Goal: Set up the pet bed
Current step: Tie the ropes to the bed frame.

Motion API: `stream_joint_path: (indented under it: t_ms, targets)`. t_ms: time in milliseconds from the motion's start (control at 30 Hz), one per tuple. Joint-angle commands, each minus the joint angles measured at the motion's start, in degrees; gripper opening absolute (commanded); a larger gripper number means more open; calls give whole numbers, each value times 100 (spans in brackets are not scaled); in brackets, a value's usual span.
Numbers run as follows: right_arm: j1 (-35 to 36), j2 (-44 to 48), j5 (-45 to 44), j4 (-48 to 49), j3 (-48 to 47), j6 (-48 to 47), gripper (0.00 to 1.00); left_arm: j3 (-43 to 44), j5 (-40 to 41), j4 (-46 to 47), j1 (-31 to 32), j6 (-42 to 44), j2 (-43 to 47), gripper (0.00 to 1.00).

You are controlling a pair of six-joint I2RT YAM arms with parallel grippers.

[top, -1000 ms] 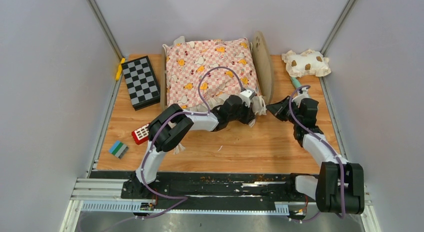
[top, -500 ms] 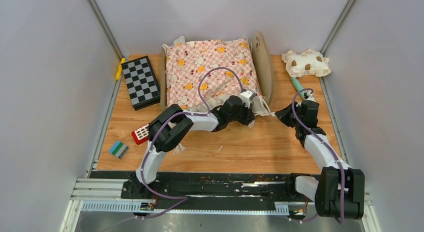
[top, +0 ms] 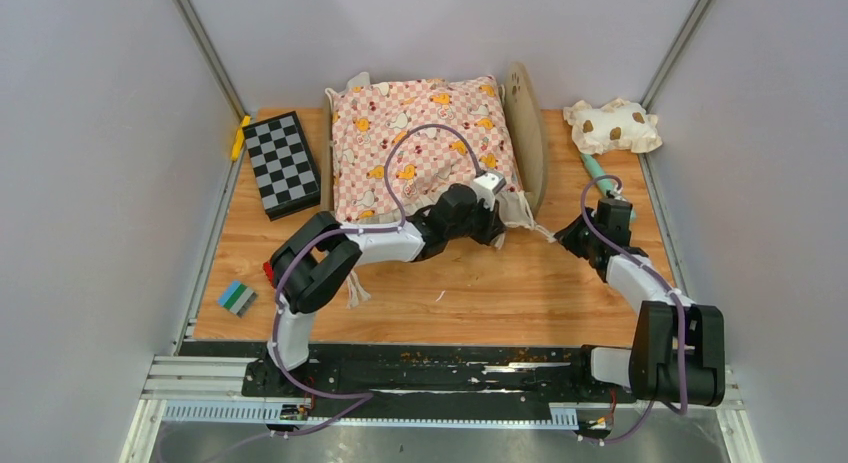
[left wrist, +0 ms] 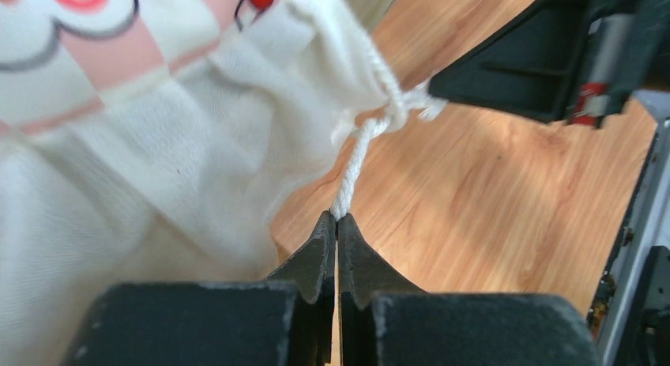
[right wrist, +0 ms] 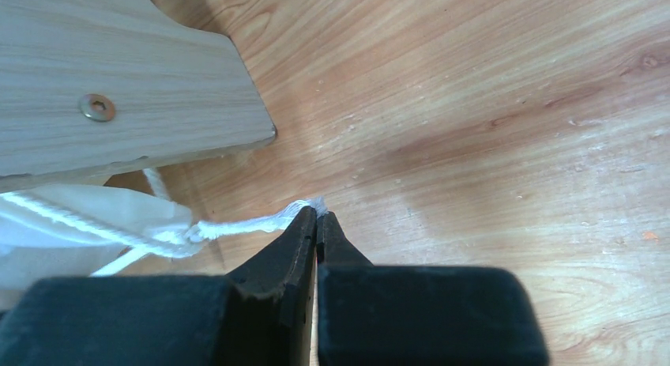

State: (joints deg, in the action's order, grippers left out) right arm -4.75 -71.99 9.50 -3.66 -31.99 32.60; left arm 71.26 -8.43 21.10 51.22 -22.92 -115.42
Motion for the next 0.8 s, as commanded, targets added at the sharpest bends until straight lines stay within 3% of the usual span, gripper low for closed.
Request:
stream_joint_path:
  t_ms: [0,333,533,667,767]
  targets:
    - [-52,-169,-114,154,-244,-106,0,45,91,-145,-33,320,612,0]
    - [-139,-498,-91,131,-345,-205,0,-89,820,-736,-86,569,1111,0]
    - [-183,-542,20,138,-349,-250,2,167,527,-1022,-84,715,914,0]
    - [-184,-128,-99,77,-245,-222,39,292,360,-1052,-38,729,795,0]
    - [-193,203,-155,-30,-170,-133,48,350,315,-1094,-33,744,767,0]
